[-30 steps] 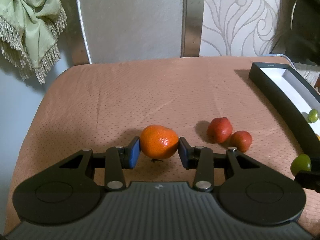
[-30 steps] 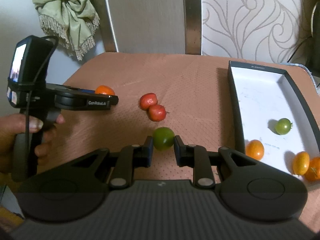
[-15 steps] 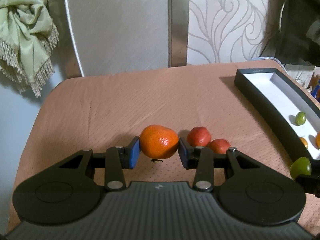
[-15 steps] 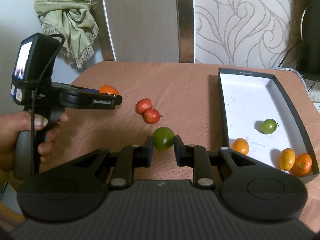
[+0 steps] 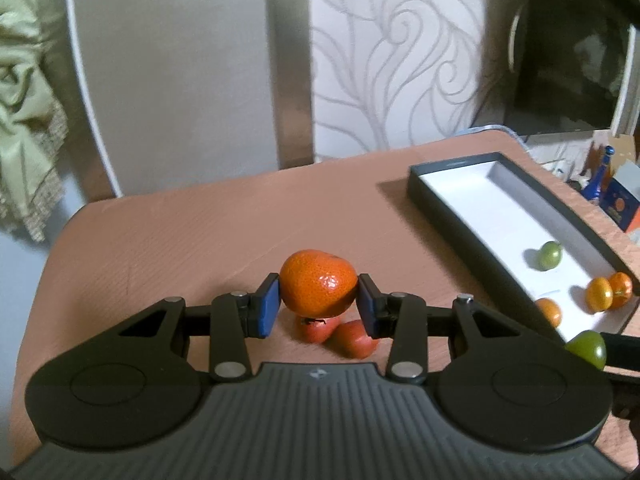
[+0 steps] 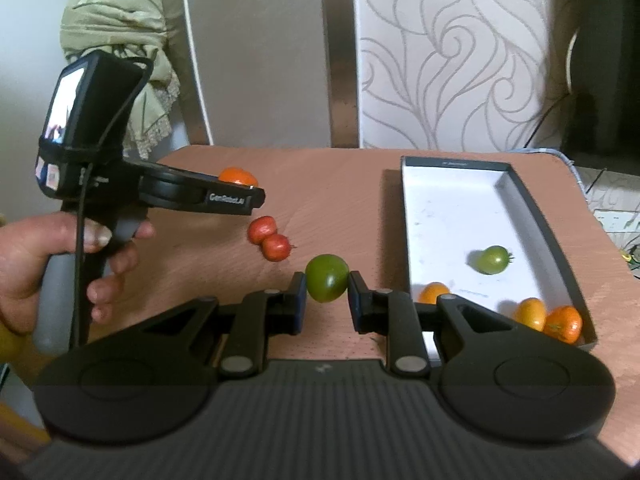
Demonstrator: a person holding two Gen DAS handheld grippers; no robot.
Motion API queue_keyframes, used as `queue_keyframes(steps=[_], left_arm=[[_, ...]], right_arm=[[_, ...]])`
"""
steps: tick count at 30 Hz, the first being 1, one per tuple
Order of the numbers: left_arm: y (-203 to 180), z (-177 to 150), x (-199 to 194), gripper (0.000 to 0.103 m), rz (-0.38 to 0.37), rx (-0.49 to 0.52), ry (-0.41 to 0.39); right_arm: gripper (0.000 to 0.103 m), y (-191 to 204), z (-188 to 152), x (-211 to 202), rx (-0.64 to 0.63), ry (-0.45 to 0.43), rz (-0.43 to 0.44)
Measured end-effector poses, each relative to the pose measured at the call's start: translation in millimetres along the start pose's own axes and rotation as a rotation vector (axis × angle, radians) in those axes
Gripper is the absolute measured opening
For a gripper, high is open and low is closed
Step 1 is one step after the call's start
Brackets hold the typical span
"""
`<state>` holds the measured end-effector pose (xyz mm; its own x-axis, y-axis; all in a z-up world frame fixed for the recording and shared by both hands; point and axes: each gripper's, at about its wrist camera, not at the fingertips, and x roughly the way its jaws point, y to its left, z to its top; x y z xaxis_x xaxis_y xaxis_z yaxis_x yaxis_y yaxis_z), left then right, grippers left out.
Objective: Organize fruits
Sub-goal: 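Carry the tangerine and green tomato over the white box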
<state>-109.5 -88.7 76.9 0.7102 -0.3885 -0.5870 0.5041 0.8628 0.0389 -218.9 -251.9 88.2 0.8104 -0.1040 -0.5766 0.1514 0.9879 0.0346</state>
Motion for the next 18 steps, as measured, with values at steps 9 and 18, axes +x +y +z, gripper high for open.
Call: queue_keyframes(steps=[9,18], left_arm=[[-38,14,5,0.047,-0.071,0.060,-0.023],[-81,27,13,0.047,-0.157,0.114,-0.038]], right_arm=[[0.025,-17,-5,-13,0.037,-0.013,-0.053],[0.025,-32,-12,-20,0.066,0.004,-0.103]])
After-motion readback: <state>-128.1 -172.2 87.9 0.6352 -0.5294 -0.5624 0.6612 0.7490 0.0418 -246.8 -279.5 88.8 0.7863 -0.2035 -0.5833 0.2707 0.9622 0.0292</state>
